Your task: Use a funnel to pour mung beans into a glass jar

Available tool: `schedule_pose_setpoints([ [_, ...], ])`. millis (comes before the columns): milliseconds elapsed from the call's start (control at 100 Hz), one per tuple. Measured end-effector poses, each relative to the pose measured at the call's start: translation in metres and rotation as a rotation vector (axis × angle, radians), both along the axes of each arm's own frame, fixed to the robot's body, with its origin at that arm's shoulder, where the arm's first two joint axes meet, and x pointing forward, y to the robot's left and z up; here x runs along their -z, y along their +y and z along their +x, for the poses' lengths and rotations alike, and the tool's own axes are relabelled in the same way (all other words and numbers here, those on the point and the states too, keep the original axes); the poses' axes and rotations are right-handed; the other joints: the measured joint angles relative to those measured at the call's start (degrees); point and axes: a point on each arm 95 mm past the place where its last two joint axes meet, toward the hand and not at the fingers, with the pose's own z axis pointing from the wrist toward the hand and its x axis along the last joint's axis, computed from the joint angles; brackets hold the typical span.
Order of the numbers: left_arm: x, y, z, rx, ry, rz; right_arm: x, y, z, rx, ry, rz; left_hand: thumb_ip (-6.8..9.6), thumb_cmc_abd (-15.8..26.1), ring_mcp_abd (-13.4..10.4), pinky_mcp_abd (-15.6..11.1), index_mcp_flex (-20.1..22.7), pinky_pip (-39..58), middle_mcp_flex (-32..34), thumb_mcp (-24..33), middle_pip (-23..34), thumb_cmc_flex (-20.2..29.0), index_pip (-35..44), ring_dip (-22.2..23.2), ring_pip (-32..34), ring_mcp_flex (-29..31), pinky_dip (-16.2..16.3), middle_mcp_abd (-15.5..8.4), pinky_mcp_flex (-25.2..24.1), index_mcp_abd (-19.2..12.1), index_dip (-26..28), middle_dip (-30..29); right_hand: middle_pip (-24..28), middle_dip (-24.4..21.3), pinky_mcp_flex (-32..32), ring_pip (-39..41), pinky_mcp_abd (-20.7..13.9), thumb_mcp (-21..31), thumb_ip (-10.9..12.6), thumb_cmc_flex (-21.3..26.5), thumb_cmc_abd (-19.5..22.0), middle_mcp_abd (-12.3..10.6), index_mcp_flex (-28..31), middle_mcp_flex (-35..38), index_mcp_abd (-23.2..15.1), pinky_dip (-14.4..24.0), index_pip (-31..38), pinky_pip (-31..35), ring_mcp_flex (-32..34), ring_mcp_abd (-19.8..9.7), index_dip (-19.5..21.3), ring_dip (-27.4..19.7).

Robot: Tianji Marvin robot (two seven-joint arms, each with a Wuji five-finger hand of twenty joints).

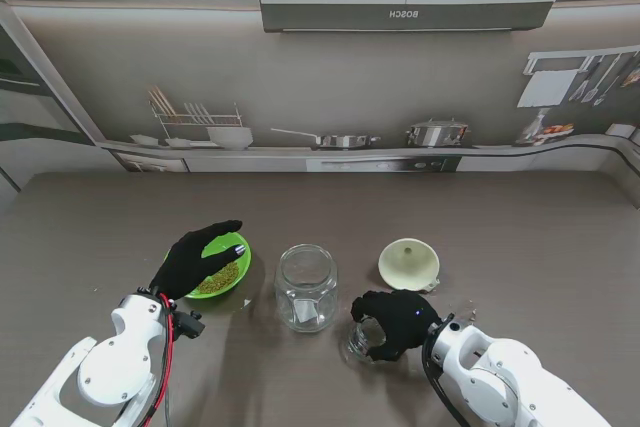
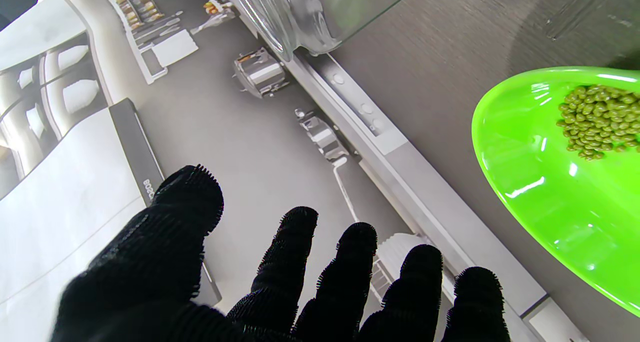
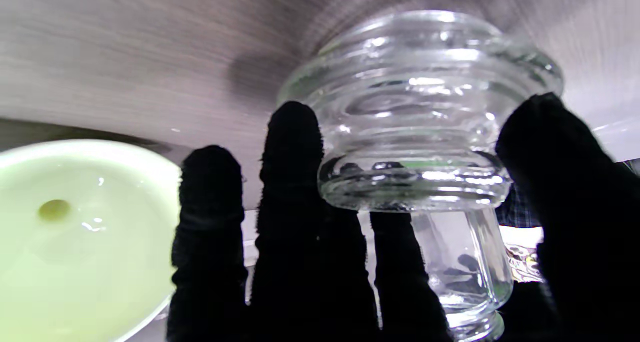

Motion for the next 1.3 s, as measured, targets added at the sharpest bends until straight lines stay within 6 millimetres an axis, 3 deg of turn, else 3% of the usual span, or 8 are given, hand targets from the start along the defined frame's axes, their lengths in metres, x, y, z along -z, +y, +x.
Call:
schedule_pose_setpoints([
  [290,0.0,0.0,0.0,-0.001,0.003,0.001,-0.002,0.002,-0.001,-0.022,-0.018,-0.034,0.0,0.0,0.0,0.0,0.0,0.0,0.0,0.0,0.0,0.0,0.0,0.0,0.0,0.0,0.0,0.0,0.0,0.0,0.0,0.0,-2.96,-3.6,-3.32,-0.47,0.11,3.62,2.86,-0.02,-1.24,-0.94,0.01,-4.54,-3.96,0.0,-5.17,-1.38,-5.36,1.72,1.38,0.03],
  [610,0.001,0.0,0.0,-0.001,0.008,0.001,-0.005,0.002,-0.002,-0.033,-0.014,-0.058,0.0,0.0,0.0,0.0,0.0,0.0,0.0,0.0,0.0,0.01,0.0,0.0,0.0,0.0,0.0,0.0,-0.01,0.0,0.0,0.0,-5.1,-5.6,-5.86,-2.45,0.14,4.33,4.34,-0.41,-1.72,-0.8,-0.39,-9.04,-7.07,0.0,-6.65,-2.72,-9.8,3.28,1.53,0.0],
  [680,0.001,0.0,0.0,-0.001,0.009,0.001,-0.006,0.002,-0.002,-0.034,-0.012,-0.064,0.0,0.0,0.0,0.0,0.0,0.0,0.0,0.0,0.0,0.01,0.0,0.0,0.0,0.0,0.0,0.0,-0.01,0.0,0.0,0.0,-5.68,-6.22,-6.61,-3.73,0.19,4.4,4.72,-1.11,-1.74,-0.76,-0.94,-10.21,-7.85,0.0,-6.68,-3.13,-11.04,4.68,1.92,-1.09],
  [740,0.001,0.0,0.0,-0.001,0.01,0.001,-0.006,0.002,-0.003,-0.037,-0.01,-0.07,0.0,0.0,0.0,0.0,0.0,0.0,0.0,0.0,0.0,0.01,0.0,0.0,0.0,0.0,0.0,0.0,-0.01,0.0,0.0,0.0,-6.3,-7.43,-7.48,-9.47,0.22,4.4,4.72,-1.55,-2.46,-0.74,-1.02,-11.61,-8.7,0.0,-7.55,-3.81,-13.13,6.39,1.96,-5.15],
  [860,0.001,0.0,0.0,-0.001,0.011,0.001,-0.006,0.001,-0.005,-0.045,-0.003,-0.088,0.0,0.0,0.0,0.0,0.0,0.0,0.0,-0.1,0.0,0.01,0.0,0.0,0.0,0.0,0.0,0.0,-0.01,0.0,0.0,0.0,-7.47,-8.83,-9.13,-15.07,0.24,4.41,4.76,-2.51,-2.56,-0.71,-2.5,-13.28,-9.31,-0.01,-9.19,-4.94,-15.34,6.45,1.97,-8.46],
  [1190,0.002,0.0,0.0,-0.002,0.017,0.0,-0.012,-0.002,-0.007,-0.041,0.0,-0.099,0.0,0.0,0.0,0.0,0.0,0.0,0.0,-0.11,0.0,0.01,0.0,0.0,0.0,0.0,0.0,0.0,-0.01,0.0,0.0,0.0,-9.9,-11.57,-10.93,-22.2,1.07,4.37,4.76,-6.22,-3.04,-0.69,-6.6,-15.99,-9.9,-0.01,-13.16,-6.84,-17.97,8.5,1.98,-12.45],
  [1300,0.002,0.0,0.0,-0.001,0.018,0.0,-0.019,-0.004,-0.008,-0.031,-0.015,-0.091,0.0,0.0,0.0,0.0,0.0,0.0,0.0,-0.11,0.0,0.01,0.0,0.0,0.0,0.0,0.0,0.0,-0.01,0.0,0.0,0.0,-11.15,-12.96,-10.95,-24.15,1.71,3.13,4.76,-7.59,-0.76,-0.69,-7.55,-15.99,-9.9,-0.01,-13.69,-7.62,-17.97,9.21,1.98,-13.65],
])
